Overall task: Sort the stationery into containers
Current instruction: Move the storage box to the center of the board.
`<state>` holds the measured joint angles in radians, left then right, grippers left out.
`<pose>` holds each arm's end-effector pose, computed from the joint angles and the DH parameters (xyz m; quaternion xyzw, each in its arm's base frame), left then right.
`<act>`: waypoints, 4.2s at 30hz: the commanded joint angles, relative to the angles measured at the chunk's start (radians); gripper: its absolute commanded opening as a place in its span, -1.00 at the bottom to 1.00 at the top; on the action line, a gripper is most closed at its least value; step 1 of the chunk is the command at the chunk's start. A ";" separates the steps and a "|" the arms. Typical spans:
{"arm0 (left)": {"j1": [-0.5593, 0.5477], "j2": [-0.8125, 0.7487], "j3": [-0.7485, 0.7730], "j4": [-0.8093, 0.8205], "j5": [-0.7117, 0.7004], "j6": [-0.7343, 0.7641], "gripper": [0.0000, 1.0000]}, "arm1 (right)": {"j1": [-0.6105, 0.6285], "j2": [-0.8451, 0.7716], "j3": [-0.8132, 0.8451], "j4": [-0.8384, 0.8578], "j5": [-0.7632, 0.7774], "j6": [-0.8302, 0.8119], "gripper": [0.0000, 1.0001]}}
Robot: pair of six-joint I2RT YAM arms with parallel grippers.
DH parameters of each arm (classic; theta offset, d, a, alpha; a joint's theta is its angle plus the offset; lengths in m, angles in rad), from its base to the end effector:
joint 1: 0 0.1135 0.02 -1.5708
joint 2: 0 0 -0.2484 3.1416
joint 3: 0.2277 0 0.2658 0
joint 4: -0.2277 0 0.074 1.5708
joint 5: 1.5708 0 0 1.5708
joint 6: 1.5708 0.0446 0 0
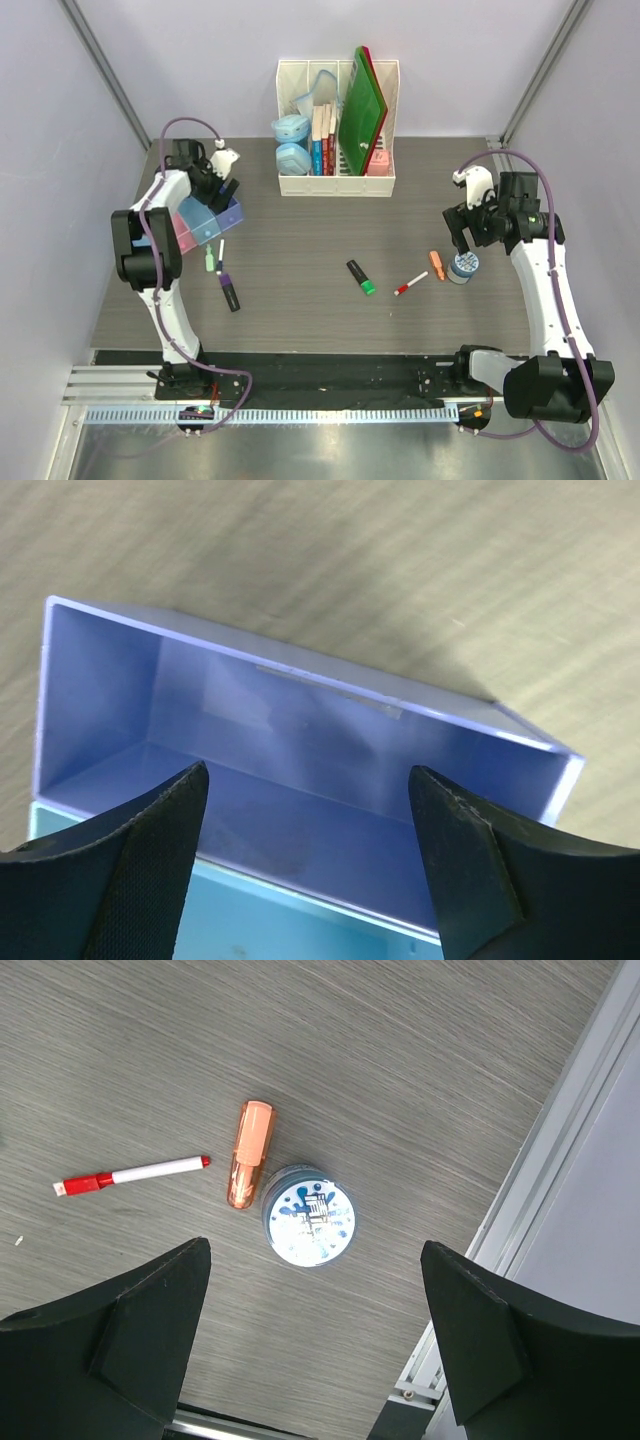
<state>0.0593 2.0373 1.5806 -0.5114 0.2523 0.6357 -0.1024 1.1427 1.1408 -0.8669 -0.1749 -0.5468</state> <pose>0.4569 0.0160 0.1785 0.3051 0.8977 -0.0127 0.3178 0.2516 -0.0180 0.3090 -0.2354 0.9058 -0.0315 0.3508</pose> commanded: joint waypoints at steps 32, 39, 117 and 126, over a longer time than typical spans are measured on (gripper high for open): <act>-0.246 -0.175 -0.194 -0.254 0.209 0.095 0.48 | -0.005 -0.089 0.047 -0.055 -0.061 -0.010 0.82; -0.312 -0.101 -0.131 -0.205 0.200 0.015 0.46 | -0.005 -0.097 0.045 -0.055 -0.066 -0.010 0.82; -0.064 -0.450 -0.447 -0.059 -0.406 -0.366 -0.88 | 0.513 0.310 0.051 0.399 -0.071 0.139 0.74; -0.062 -0.390 -0.445 -0.030 -0.386 -0.357 -1.00 | 0.541 0.497 0.094 0.525 -0.003 0.165 0.73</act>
<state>-0.0063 1.6344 1.1301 -0.5934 -0.1555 0.2745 0.4301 1.5734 1.1744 -0.4511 -0.2256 -0.4107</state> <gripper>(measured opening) 0.003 0.868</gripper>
